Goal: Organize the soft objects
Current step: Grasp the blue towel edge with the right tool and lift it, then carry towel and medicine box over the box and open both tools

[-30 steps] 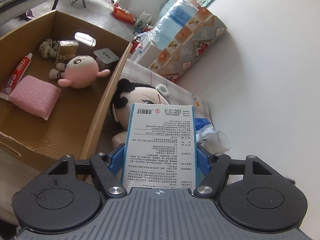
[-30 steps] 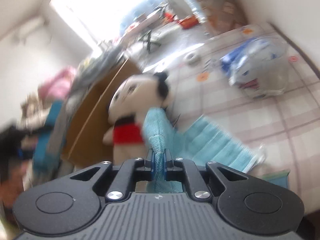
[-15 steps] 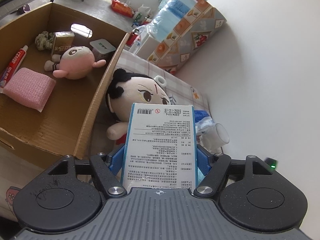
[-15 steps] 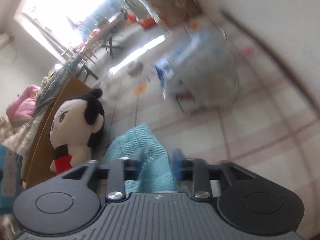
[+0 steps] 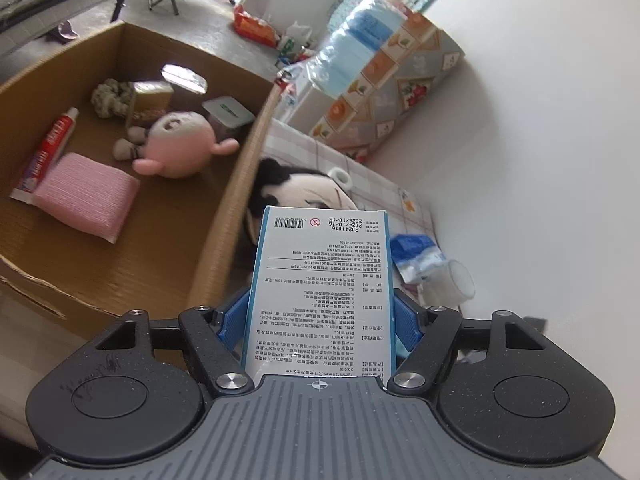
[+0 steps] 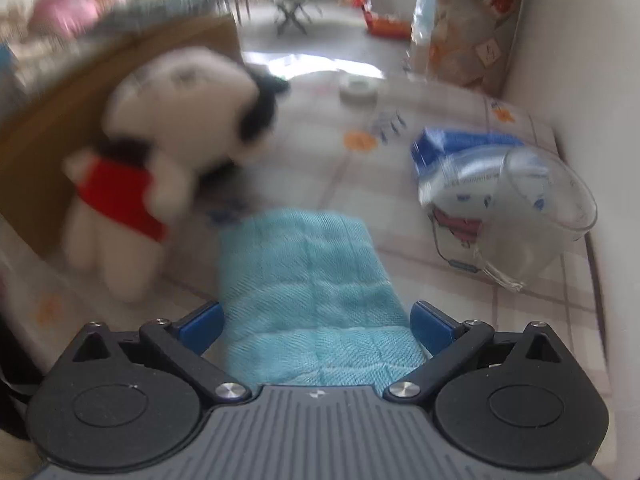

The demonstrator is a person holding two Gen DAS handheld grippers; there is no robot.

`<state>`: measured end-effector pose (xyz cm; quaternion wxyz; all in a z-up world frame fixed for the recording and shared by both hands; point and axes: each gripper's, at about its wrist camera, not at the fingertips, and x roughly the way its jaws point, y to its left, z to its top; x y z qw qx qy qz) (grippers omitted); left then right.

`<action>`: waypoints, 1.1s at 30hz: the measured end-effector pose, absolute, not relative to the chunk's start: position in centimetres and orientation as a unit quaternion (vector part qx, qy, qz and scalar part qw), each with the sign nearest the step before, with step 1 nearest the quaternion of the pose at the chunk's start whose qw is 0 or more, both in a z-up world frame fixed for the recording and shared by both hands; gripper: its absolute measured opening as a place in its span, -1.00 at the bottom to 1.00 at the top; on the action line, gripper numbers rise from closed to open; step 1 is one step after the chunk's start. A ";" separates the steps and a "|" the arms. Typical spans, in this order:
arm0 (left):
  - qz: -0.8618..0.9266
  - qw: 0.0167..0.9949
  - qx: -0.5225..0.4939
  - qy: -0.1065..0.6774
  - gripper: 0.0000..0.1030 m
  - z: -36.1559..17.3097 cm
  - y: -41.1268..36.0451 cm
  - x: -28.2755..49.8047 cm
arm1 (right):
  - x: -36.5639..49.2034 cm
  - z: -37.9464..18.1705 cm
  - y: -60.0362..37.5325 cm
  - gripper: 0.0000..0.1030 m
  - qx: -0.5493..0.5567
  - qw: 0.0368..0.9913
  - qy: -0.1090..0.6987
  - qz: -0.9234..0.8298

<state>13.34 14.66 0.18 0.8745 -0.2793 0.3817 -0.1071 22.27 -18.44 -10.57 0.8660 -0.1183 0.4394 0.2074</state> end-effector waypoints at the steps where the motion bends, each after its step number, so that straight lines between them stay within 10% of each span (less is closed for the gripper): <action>1: -0.104 0.876 -0.281 0.379 0.39 0.3 15.1 13.1 | 22.6 -11.1 -18.5 0.98 -0.118 0.860 0.450 0.209; 10: -0.035 0.898 -0.304 0.317 0.39 3.5 22.0 10.8 | 22.6 -10.4 -19.7 0.39 -0.063 0.861 0.464 0.197; 15: 0.006 0.905 -0.297 0.304 0.39 4.7 25.3 11.1 | 23.1 -9.8 -20.6 -0.47 -0.010 0.866 0.467 0.178; 33: 0.066 0.895 -0.286 0.335 0.39 2.9 31.0 16.5 | 21.2 4.3 -14.2 -0.54 0.090 0.888 0.322 0.314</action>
